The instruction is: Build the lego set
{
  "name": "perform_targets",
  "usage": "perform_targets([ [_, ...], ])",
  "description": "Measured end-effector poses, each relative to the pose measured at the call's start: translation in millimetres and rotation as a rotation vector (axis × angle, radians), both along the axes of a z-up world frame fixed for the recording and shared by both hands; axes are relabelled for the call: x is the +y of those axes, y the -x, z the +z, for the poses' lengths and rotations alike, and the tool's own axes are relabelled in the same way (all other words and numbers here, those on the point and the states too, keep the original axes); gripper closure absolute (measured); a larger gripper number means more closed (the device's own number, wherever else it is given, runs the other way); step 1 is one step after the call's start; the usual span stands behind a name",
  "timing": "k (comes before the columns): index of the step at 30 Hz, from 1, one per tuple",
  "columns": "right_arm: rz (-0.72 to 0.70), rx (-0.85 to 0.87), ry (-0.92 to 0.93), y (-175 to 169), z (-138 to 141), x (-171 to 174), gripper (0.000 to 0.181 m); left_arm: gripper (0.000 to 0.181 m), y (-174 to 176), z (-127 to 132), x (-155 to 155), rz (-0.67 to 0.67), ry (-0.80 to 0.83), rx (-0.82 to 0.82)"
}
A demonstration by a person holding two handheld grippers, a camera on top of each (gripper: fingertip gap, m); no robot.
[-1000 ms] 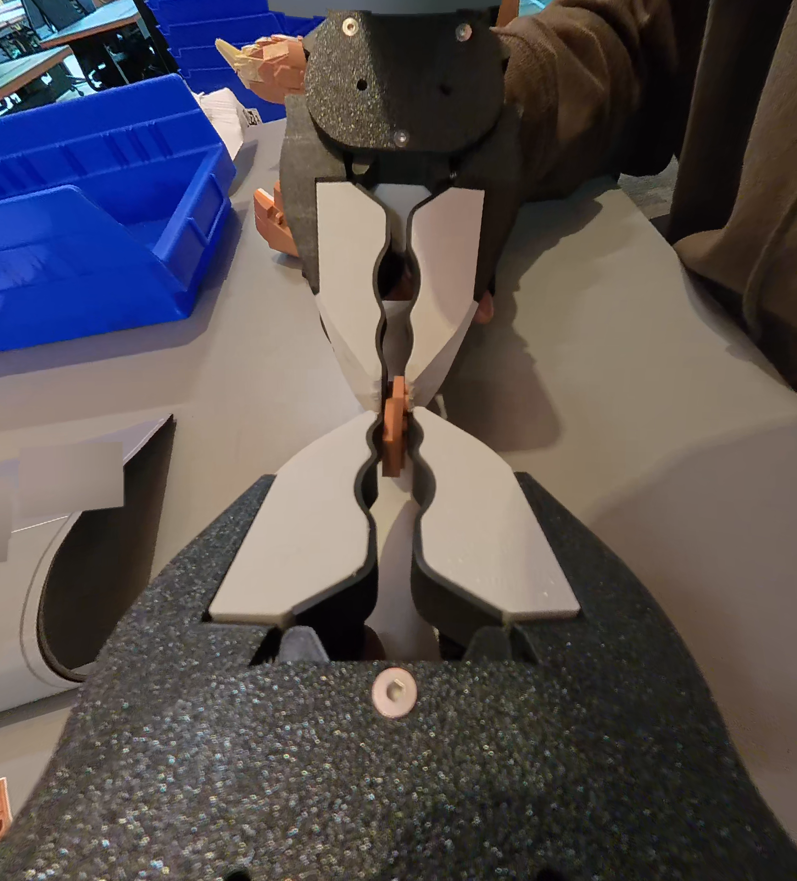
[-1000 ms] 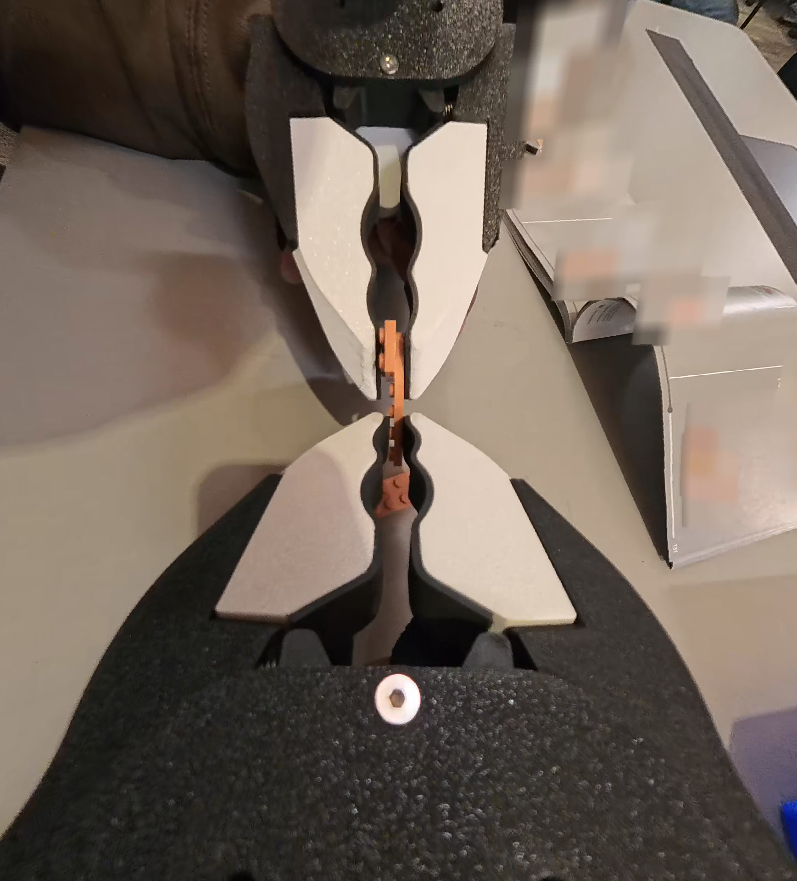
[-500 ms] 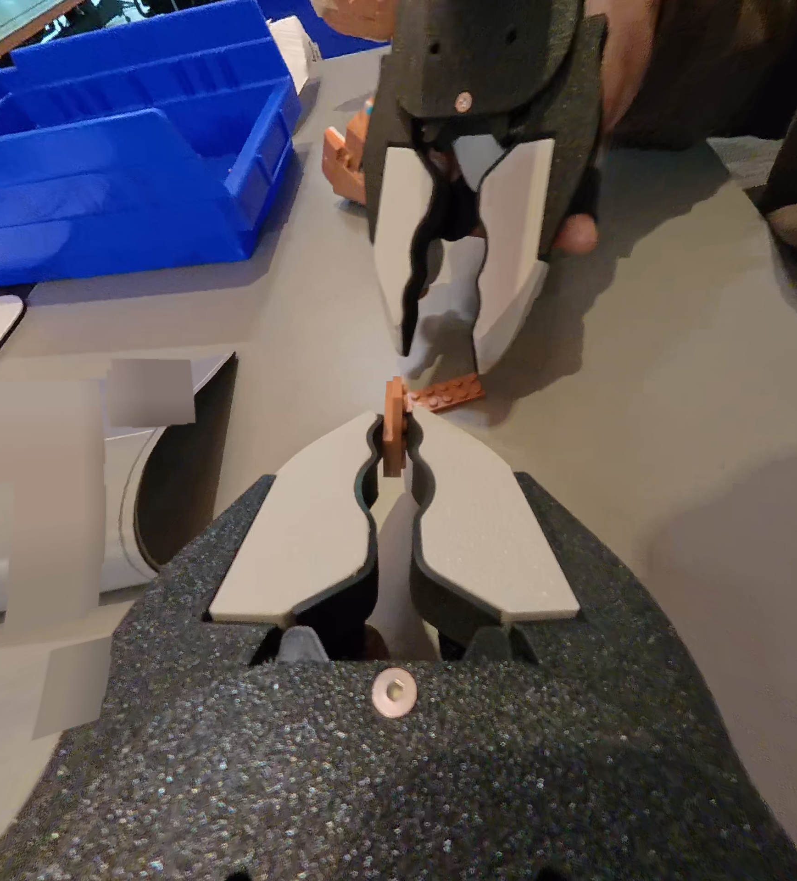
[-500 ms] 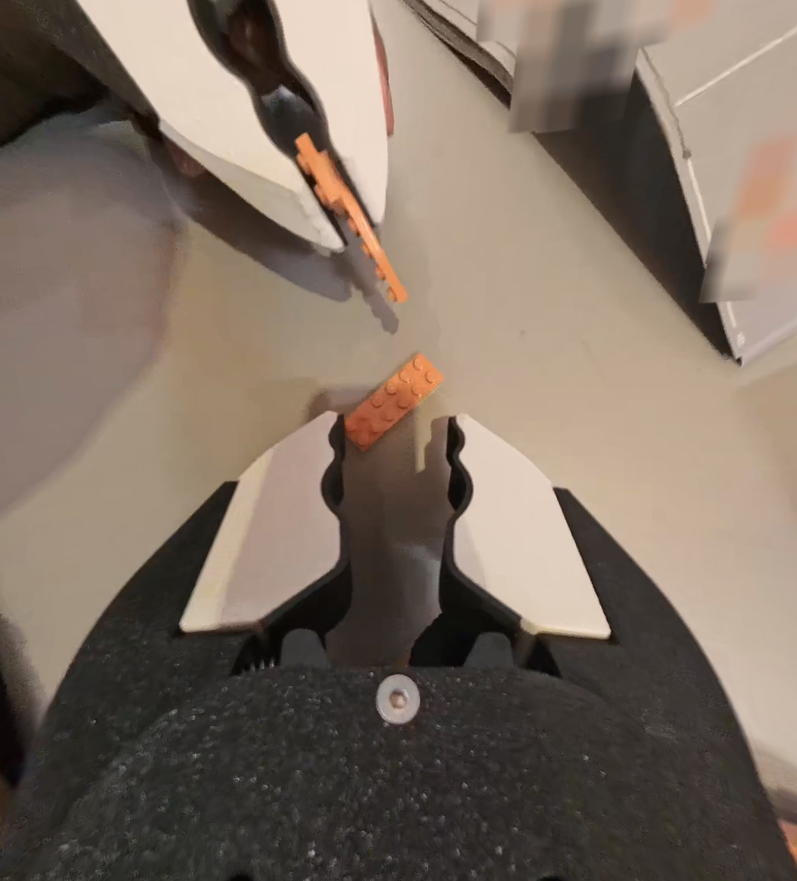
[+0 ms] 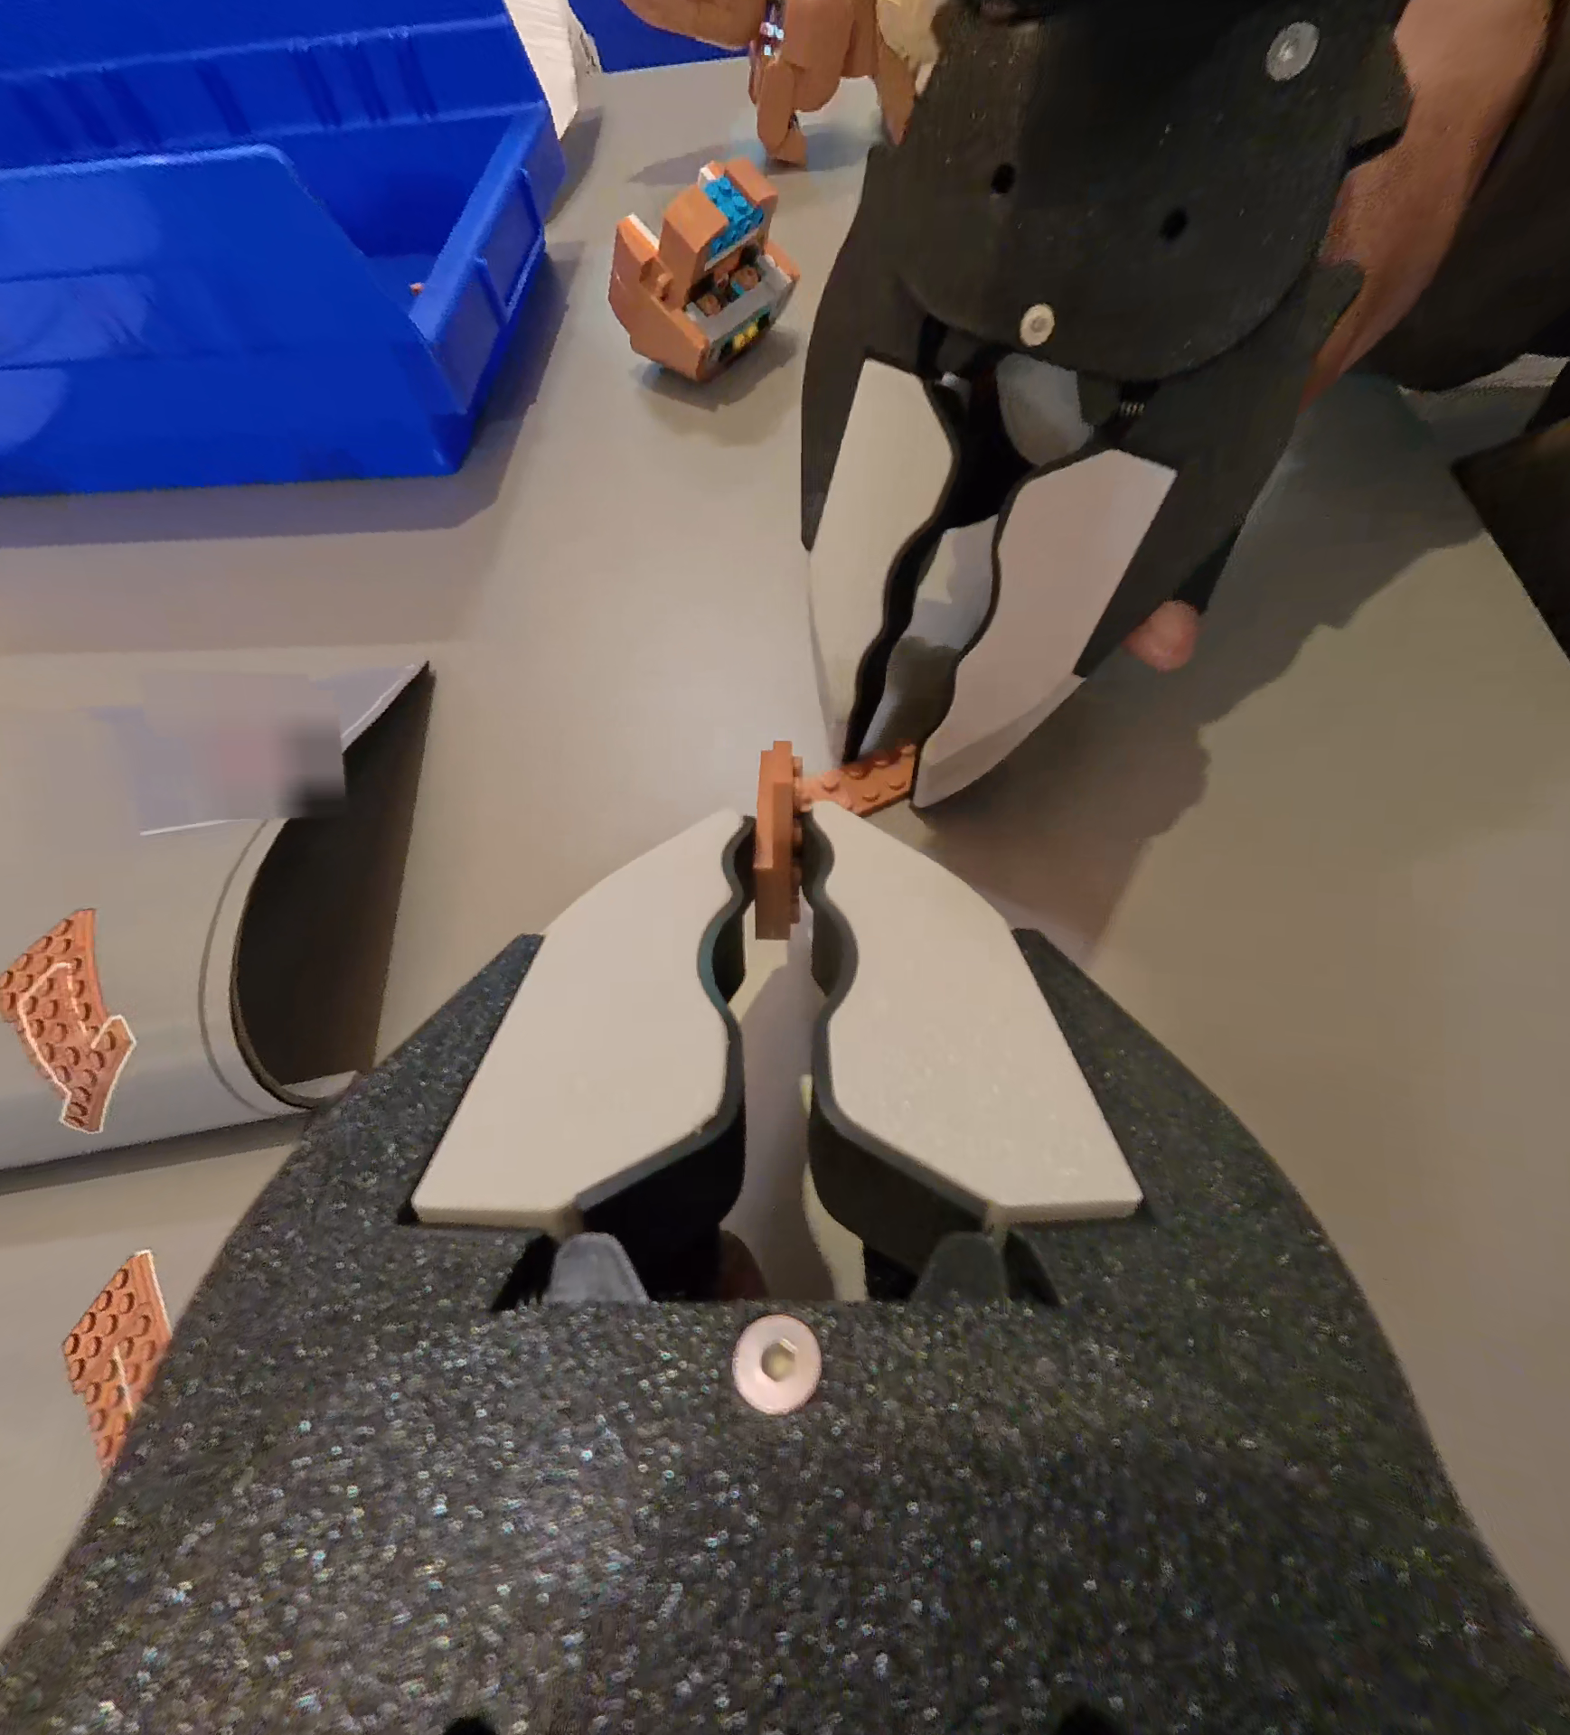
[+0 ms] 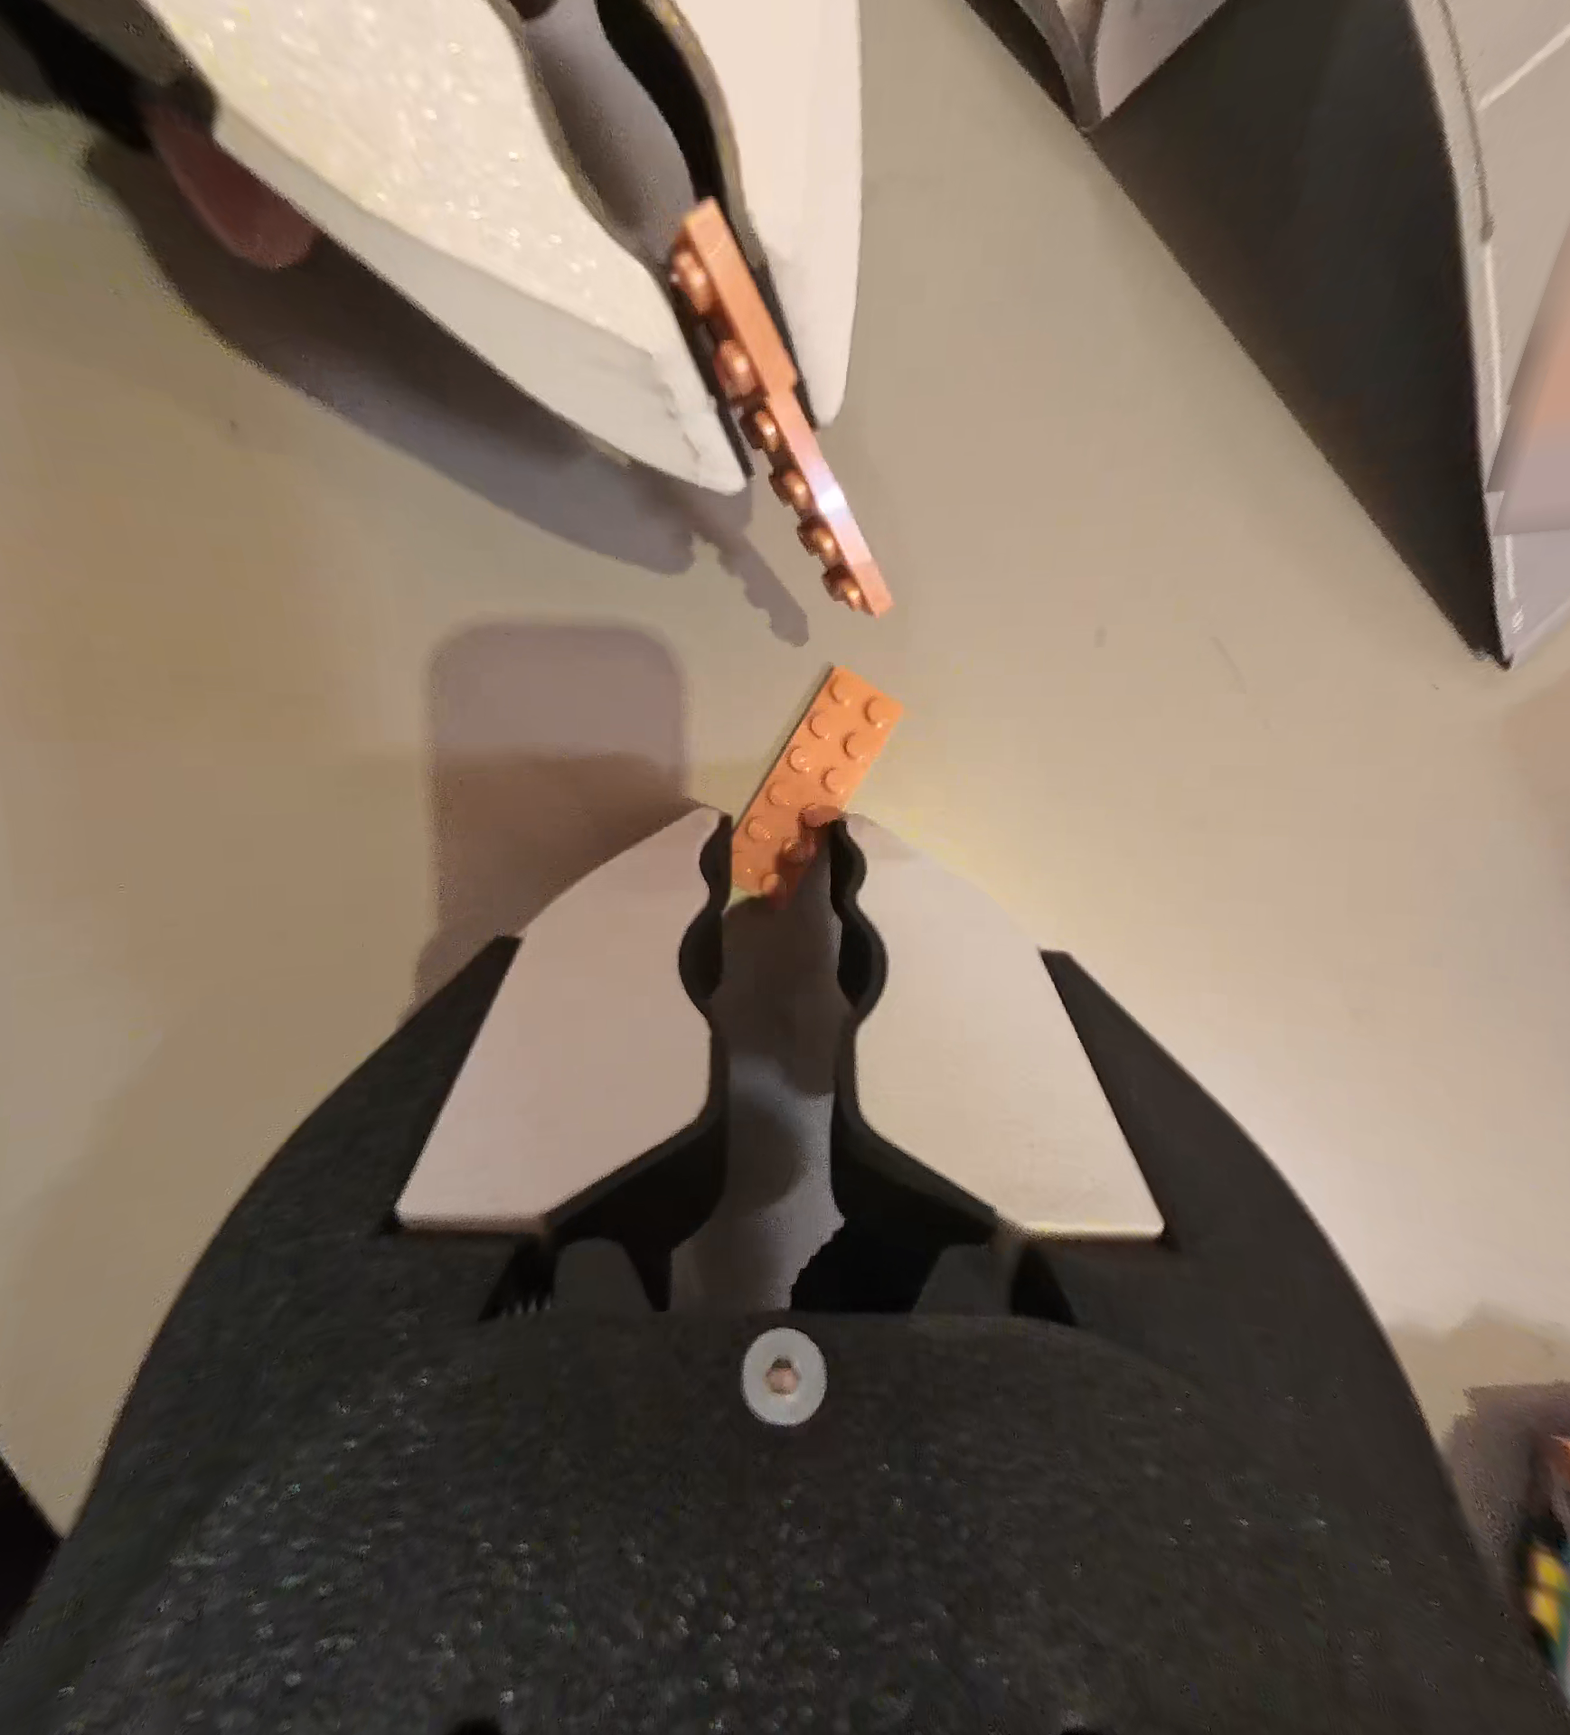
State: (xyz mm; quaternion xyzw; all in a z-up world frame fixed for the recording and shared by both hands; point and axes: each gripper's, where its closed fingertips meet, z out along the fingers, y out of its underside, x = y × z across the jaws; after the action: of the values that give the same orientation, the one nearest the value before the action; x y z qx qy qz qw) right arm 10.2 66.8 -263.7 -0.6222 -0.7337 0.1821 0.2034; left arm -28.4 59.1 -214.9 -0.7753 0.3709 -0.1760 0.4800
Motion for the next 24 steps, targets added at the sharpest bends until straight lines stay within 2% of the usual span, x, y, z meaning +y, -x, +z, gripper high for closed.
perform_targets([
  [7, 0.132, 0.081, -0.148, 1, 3, 6, 0.163, 0.172, 2, -15, -10, -0.04, 0.136, -0.064],
  [12, 0.252, 0.261, -0.331, 5, 18, 17, 0.164, 0.172, -5, -12, -19, -0.101, 0.194, -0.143],
  [17, 0.412, 0.462, -0.478, 14, 47, 3, 0.164, 0.173, -9, -8, -23, -0.136, 0.236, -0.212],
  [24, 0.567, 0.53, -0.694, 20, 58, -11, 0.164, 0.173, -11, -7, -22, -0.131, 0.231, -0.215],
])
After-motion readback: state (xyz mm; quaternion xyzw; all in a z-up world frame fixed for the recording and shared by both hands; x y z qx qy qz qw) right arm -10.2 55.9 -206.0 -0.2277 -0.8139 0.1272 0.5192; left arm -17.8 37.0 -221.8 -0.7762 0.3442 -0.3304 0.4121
